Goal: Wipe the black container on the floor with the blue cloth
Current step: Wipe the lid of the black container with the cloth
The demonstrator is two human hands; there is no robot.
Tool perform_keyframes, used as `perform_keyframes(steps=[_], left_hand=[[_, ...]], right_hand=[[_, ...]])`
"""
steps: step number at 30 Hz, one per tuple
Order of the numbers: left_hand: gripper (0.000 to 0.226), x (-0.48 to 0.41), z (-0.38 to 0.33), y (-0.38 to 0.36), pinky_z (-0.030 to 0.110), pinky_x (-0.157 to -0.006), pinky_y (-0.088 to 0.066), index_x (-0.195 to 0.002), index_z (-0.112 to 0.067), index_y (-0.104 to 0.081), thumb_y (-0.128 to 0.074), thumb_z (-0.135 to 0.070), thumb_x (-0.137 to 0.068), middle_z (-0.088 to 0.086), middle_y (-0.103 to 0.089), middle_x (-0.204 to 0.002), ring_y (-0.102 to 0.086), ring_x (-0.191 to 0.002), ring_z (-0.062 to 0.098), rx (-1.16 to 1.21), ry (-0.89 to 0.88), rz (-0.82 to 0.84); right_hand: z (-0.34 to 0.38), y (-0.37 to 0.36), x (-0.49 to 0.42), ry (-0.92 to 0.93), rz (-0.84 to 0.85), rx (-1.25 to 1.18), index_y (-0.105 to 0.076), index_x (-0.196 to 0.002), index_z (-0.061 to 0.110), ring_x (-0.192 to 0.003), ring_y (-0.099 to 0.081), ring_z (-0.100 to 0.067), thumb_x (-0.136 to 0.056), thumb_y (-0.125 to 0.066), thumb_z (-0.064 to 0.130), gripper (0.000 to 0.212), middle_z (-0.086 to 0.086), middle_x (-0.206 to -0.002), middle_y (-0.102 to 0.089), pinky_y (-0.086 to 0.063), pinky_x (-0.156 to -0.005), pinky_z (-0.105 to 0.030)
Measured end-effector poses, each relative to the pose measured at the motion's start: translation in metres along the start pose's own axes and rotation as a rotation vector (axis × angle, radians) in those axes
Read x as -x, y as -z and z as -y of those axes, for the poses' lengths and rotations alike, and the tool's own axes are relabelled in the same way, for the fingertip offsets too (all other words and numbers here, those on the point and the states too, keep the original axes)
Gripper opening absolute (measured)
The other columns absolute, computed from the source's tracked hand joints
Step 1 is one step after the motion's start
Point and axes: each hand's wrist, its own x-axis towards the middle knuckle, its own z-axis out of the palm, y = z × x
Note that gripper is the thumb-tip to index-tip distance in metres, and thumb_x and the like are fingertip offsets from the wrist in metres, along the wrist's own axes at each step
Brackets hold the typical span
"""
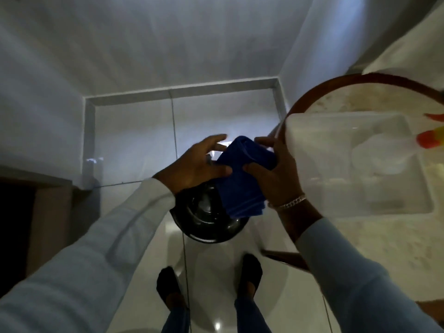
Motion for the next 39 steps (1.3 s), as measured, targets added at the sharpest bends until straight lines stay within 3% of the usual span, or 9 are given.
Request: perform_keyframes(steps=[3,7,11,14,16,22,29,34,39], left_hand=[[0.125,0.015,0.089,0.015,0.038,-0.115,-0.007,-0.148,-0.026,0.005,-0.084,-0.044,-0.061,-0.001,0.002,-0.159,0.009,-0.136,0.007,-0.388,0.146,0.096],[0.141,0.025,0.188,0.004,0.048,-0.116,-0.010,-0.143,-0.030,0.015,-0.085,-0.055,-0.046,0.000,0.003,-0.157,0.004,-0.144,0.023,-0.629,0.069,0.065],[0.149,0.008,0.250,-0.008,0.041,-0.116,0.010,-0.138,-0.018,0.032,-0.075,-0.068,-0.048,0.002,0.032,-0.152,0.034,-0.136,0.016,-0.795,0.000,0.047],[0.149,-0.009,0.272,-0.007,0.040,-0.115,0.012,-0.142,-0.011,0.024,-0.073,-0.072,-0.047,0.010,0.026,-0.156,0.031,-0.138,0.020,-0.873,-0.053,0.035],[0.150,-0.014,0.274,-0.005,0.043,-0.118,0.007,-0.143,-0.010,0.022,-0.072,-0.074,-0.045,0.012,0.024,-0.156,0.027,-0.141,0.023,-0.904,-0.087,0.044],[0.152,-0.021,0.287,0.002,0.036,-0.119,0.004,-0.144,-0.013,0.020,-0.070,-0.079,-0.040,0.008,0.023,-0.157,0.024,-0.143,0.018,-0.832,-0.139,0.075],[0.152,-0.020,0.286,0.004,0.032,-0.117,0.005,-0.144,-0.014,0.021,-0.071,-0.077,-0.042,0.008,0.023,-0.157,0.025,-0.142,0.018,-0.841,-0.145,0.098],[0.150,-0.025,0.284,0.003,0.027,-0.110,0.018,-0.143,-0.013,0.022,-0.068,-0.080,-0.044,0.010,0.023,-0.157,0.033,-0.137,0.015,-0.910,-0.189,0.103],[0.151,-0.030,0.281,0.005,0.032,-0.115,0.011,-0.143,-0.014,0.023,-0.069,-0.080,-0.043,0.010,0.022,-0.157,0.025,-0.142,0.020,-0.927,-0.214,0.142]], right_hand=[[-0.044,-0.050,0.000,-0.074,-0.031,-0.081,-0.054,-0.111,0.021,-0.091,-0.062,-0.014,-0.075,-0.069,0.002,0.043,0.008,-0.099,-0.062,-0.055,-0.066,-0.017],[-0.107,-0.096,-0.022,-0.226,-0.080,-0.096,-0.055,-0.106,0.021,-0.098,-0.059,-0.025,-0.076,-0.068,0.001,0.038,0.005,-0.097,-0.059,-0.051,-0.071,-0.026],[-0.160,-0.130,-0.042,-0.203,-0.046,0.153,-0.056,-0.117,0.011,-0.109,-0.057,-0.031,-0.076,-0.071,0.007,0.044,-0.004,-0.110,-0.058,-0.046,-0.081,-0.027],[-0.192,-0.144,-0.036,0.116,-0.002,0.642,-0.044,-0.135,0.011,-0.131,-0.041,-0.035,-0.082,-0.065,0.014,0.056,-0.015,-0.140,-0.045,-0.039,-0.107,-0.043],[-0.204,-0.146,-0.030,0.270,0.046,0.759,-0.041,-0.138,0.014,-0.139,-0.030,-0.038,-0.088,-0.059,0.028,0.056,-0.019,-0.151,-0.034,-0.030,-0.112,-0.056],[-0.230,-0.187,-0.013,0.314,0.127,1.010,-0.019,-0.146,0.038,-0.145,0.003,-0.043,-0.082,-0.035,0.073,0.075,-0.013,-0.161,-0.002,0.000,-0.114,-0.060],[-0.259,-0.159,0.030,0.473,0.157,1.089,-0.039,-0.141,0.029,-0.142,-0.014,-0.047,-0.088,-0.043,0.055,0.059,-0.014,-0.154,-0.027,-0.023,-0.107,-0.070],[-0.249,-0.176,-0.001,0.264,-0.059,0.991,-0.033,-0.142,0.030,-0.143,-0.010,-0.046,-0.089,-0.041,0.052,0.058,-0.014,-0.158,-0.017,-0.016,-0.113,-0.065],[-0.258,-0.191,0.014,0.389,0.048,1.028,-0.033,-0.144,0.029,-0.144,-0.010,-0.042,-0.091,-0.037,0.057,0.060,-0.014,-0.157,-0.023,-0.014,-0.115,-0.059]])
